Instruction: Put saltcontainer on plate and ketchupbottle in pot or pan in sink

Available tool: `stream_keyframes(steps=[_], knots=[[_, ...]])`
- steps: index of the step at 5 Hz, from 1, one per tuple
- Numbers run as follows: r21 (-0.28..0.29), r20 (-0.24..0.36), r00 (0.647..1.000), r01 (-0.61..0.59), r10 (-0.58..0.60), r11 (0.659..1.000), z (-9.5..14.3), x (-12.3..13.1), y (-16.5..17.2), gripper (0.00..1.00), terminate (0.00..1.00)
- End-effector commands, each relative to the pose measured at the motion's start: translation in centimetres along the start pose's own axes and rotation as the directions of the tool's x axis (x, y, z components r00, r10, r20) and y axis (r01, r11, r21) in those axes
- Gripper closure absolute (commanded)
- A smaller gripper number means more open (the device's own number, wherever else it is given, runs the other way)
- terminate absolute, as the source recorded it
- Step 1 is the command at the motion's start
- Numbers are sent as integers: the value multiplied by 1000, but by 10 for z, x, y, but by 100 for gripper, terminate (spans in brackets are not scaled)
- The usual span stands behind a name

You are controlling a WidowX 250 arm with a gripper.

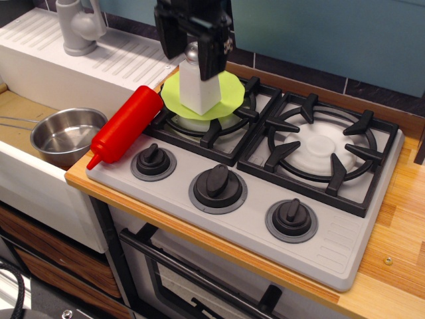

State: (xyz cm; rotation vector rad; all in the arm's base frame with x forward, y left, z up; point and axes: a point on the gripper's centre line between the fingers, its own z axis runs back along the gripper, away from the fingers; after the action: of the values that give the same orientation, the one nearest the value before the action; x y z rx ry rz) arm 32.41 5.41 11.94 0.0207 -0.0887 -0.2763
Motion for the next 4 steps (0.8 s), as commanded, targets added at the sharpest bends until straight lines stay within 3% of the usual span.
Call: stream_keyframes(steps=[1,2,4], knots=[[40,44,999,-7,5,999,55,3,-2,0,0],[74,0,999,35,-36,997,53,22,-11,0,0],[74,0,999,35,-36,997,53,22,-11,0,0]])
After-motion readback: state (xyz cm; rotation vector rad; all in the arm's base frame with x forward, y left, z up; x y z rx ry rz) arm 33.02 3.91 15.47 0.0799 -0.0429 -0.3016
